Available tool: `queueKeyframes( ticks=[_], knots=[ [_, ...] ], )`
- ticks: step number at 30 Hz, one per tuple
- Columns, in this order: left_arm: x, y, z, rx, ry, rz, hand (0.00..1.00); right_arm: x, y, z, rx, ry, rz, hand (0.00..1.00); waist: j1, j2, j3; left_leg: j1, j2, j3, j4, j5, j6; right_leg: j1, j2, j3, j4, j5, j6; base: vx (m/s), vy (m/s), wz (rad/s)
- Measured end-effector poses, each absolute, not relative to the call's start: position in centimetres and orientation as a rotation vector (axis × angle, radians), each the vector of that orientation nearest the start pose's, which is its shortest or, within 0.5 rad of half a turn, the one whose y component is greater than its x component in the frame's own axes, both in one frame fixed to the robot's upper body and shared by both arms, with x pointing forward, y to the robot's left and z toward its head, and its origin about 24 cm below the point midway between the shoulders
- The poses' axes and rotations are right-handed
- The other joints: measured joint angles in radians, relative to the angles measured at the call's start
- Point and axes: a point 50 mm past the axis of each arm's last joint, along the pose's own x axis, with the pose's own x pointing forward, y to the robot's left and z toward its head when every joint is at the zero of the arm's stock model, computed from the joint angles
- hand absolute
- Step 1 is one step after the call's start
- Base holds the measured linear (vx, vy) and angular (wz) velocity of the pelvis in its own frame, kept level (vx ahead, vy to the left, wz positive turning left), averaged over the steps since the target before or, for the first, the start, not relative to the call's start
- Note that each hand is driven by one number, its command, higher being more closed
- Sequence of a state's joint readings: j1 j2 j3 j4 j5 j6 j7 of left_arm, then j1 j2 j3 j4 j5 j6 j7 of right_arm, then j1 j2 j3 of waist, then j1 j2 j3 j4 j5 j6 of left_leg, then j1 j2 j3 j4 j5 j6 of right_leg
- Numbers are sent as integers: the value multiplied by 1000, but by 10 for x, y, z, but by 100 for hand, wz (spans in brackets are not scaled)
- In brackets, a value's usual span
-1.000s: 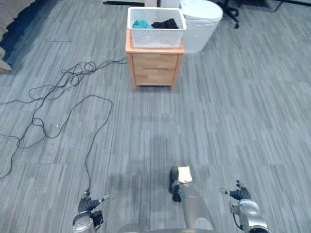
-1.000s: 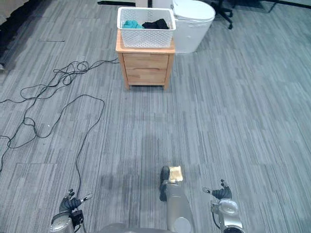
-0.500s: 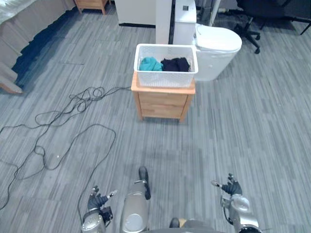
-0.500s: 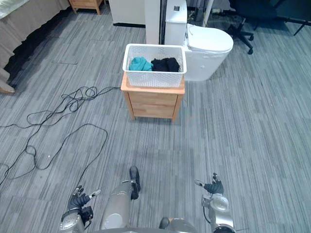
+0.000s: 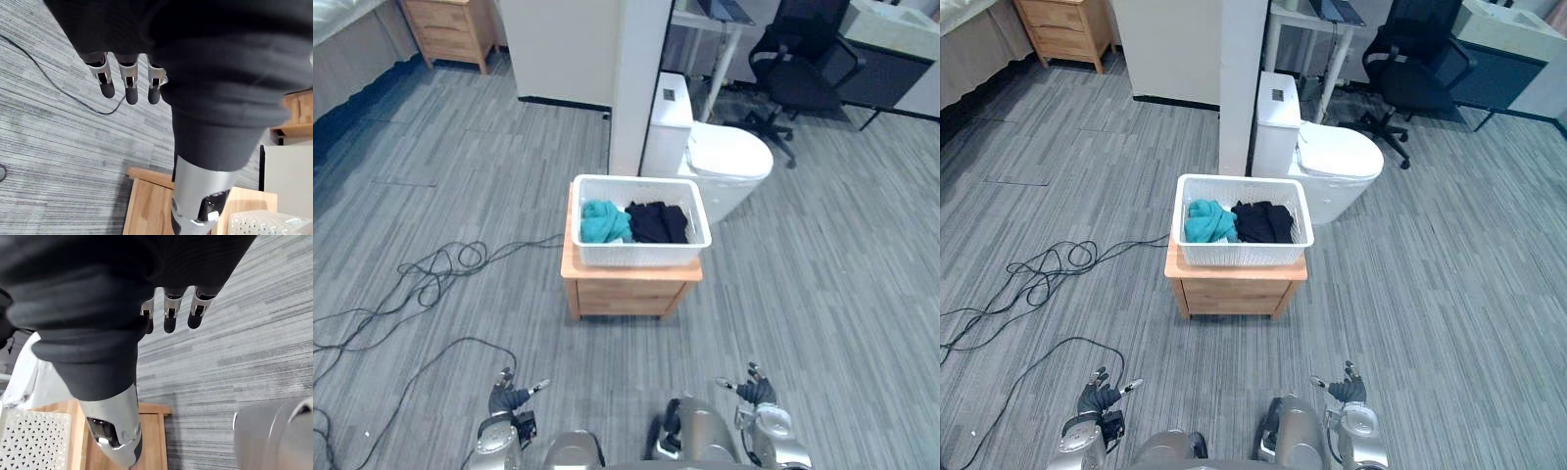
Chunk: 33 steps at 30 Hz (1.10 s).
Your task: Pick up the laundry basket with both hands and put the clothes into the washing machine.
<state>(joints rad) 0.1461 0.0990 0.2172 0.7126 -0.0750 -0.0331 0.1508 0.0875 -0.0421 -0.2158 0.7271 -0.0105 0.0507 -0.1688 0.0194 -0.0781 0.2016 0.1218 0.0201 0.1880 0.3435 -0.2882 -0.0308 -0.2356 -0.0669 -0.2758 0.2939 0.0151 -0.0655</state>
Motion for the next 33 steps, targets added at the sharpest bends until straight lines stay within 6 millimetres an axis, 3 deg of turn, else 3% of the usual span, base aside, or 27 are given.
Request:
queueKeyframes(
  ticks=[2, 3, 4, 5, 7, 9, 10, 11, 13, 17, 26, 29, 33],
  knots=[
    [131, 229, -123, -19, 798, 461, 0, 150, -214, -121, -37, 826, -402, 0, -7, 30, 14, -103, 68, 5, 278, -1, -58, 42, 21, -25, -7, -56, -1, 362, -70, 22],
    [130, 224, -123, -40, 795, 462, 0, 150, -214, -119, -39, 816, -400, 0, 6, 53, 17, -198, 144, 11, 507, 40, -117, 82, 60, -23, -18, -77, -15, 367, -40, -25],
    [125, 224, -125, -42, 811, 457, 0, 153, -209, -118, -35, 808, -385, 0, 25, 54, 19, -246, 205, 12, 627, 22, -100, 119, 85, -12, -14, -100, -30, 366, -27, -43],
    [123, 224, -126, -41, 817, 457, 0, 154, -206, -117, -28, 798, -382, 0, 34, 44, 19, -265, 220, 11, 644, 11, -81, 132, 88, -4, -12, -111, -33, 350, -32, -53],
    [123, 221, -126, -44, 818, 448, 0, 164, -203, -109, -14, 745, -382, 0, 54, 11, 11, -325, 222, 2, 518, -24, -42, 145, 77, 40, -21, -122, -25, 318, -15, -52],
    [127, 221, -124, -46, 801, 448, 0, 171, -205, -103, -12, 709, -389, 0, 49, 18, 14, -334, 209, -32, 294, -22, -43, 144, 68, 59, -17, -130, -6, 206, 96, -37],
    [130, 219, -123, -53, 793, 446, 0, 170, -210, -101, -11, 699, -414, 0, 47, 39, 9, -315, 198, -61, 113, 42, -61, 144, 72, 64, -11, -136, 15, 208, 176, -29],
    [132, 218, -122, -56, 789, 444, 0, 168, -212, -101, -5, 702, -427, 0, 49, 41, 9, -306, 192, -61, 86, 107, -48, 146, 71, 75, -10, -145, 32, 197, 210, -23],
    [138, 219, -119, -57, 765, 445, 0, 164, -212, -99, -1, 690, -441, 0, 50, 20, 3, -256, 146, -29, 37, 115, -40, 171, 26, 92, -33, -146, 71, 221, 223, -8],
    [145, 228, -106, -63, 688, 488, 0, 173, -217, -82, -15, 598, -463, 0, 50, 21, -5, -215, 115, 20, -30, 118, -26, 181, 4, 138, -88, -127, 100, 95, 125, -24],
    [167, 231, -88, -101, 574, 553, 0, 193, -228, -68, -58, 533, -494, 0, 48, 28, -23, -180, 78, 30, -166, 180, -9, 197, 16, 173, -214, -59, 105, 53, -1, -13],
    [186, 228, -80, -90, 530, 550, 0, 216, -230, -60, -96, 504, -474, 0, 47, 34, -16, -197, 69, 29, -212, 217, -7, 162, 16, 188, -233, -32, 100, -38, -12, -13],
    [234, 220, -55, -74, 424, 527, 0, 271, -215, -29, -111, 387, -424, 0, 44, 42, 59, -261, 67, 27, -224, 253, 2, 83, 18, 211, -236, 16, 96, -156, -11, -15]
  ],
)
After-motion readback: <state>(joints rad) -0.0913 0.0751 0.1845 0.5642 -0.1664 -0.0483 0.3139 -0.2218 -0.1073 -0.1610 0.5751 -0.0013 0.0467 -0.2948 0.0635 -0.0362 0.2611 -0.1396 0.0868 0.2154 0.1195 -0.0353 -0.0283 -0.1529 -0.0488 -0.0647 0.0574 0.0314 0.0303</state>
